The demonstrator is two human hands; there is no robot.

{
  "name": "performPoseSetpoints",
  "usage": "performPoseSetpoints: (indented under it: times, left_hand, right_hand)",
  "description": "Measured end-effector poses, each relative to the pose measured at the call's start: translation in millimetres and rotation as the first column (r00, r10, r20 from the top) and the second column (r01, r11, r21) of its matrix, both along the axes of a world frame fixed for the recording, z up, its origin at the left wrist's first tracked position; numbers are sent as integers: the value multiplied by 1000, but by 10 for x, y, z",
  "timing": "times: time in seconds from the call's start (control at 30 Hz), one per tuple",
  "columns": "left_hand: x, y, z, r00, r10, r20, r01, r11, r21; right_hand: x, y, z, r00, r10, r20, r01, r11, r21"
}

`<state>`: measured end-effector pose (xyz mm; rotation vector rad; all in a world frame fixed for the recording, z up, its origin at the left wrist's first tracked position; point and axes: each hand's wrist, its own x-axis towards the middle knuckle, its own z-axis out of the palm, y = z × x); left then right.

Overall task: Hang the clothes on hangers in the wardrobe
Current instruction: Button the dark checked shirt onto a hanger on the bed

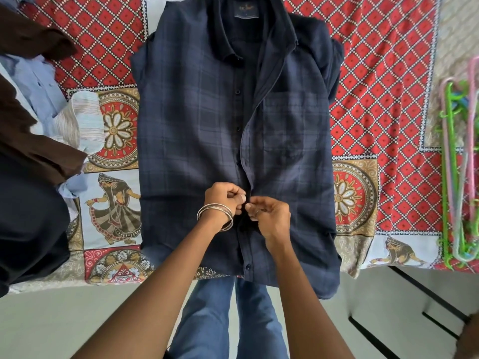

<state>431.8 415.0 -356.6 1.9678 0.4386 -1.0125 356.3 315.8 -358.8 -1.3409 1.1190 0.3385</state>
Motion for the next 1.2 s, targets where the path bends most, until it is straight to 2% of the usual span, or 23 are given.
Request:
performPoseSetpoints:
  times: [0.17,0.3,0.47,0.6,0.73,0.97,1.1,1.2]
  left_hand:
    - [-37,42,35,996,42,74,-48,995,82]
    - [-14,-35,40,993,-12,113,0,995,99]
    - [-21,-113,45,985,-71,156,48,988,148]
    - [-63,-108,59,988,-71,136,53,989,138]
    - [-19,-112,44,989,-77,125,61,990,126]
    - [45,-122,17,982,-150,116,135,983,126]
    - [53,-132,56,976,-182,123,169,980,108]
    - [68,-160,97,981,-173,86,165,982,93]
  right_hand:
    - [-81,-18,8,974,-228,-1,226,963,150]
    - [-89,5,18,970,-243,19,233,948,215]
    - [-46,-15,36,985,-174,-11,174,981,84]
    - [-54,9,13,998,-50,-35,48,997,-59]
    - [-43,-29,-6,998,68,-5,-68,989,-129]
    - [24,-124,31,997,33,76,-35,999,28]
    - [40,-198,89,995,-69,79,52,978,201]
    - [85,-268,66,998,-24,65,12,983,182]
